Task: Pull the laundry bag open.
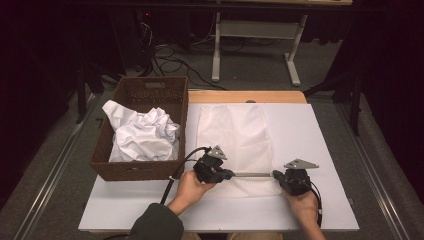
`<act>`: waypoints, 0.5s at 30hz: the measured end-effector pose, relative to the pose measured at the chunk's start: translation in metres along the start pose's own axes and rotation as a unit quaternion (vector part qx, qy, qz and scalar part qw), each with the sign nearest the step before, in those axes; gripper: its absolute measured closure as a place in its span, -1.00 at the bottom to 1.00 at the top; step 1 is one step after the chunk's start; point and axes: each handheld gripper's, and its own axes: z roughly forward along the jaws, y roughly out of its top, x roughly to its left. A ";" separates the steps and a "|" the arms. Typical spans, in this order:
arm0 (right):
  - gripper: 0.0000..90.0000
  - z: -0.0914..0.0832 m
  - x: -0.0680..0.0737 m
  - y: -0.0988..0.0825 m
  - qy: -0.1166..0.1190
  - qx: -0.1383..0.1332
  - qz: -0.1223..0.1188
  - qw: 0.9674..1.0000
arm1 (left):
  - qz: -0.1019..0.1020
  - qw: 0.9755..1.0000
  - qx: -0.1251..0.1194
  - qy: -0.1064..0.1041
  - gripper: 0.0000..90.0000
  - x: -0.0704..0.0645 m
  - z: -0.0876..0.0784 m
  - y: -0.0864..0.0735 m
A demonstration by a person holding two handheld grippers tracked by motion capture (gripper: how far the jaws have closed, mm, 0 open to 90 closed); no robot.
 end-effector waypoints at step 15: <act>1.00 0.000 0.000 0.000 0.000 0.000 0.000 1.000 | -0.001 1.000 -0.003 0.009 0.92 0.003 -0.011 -0.007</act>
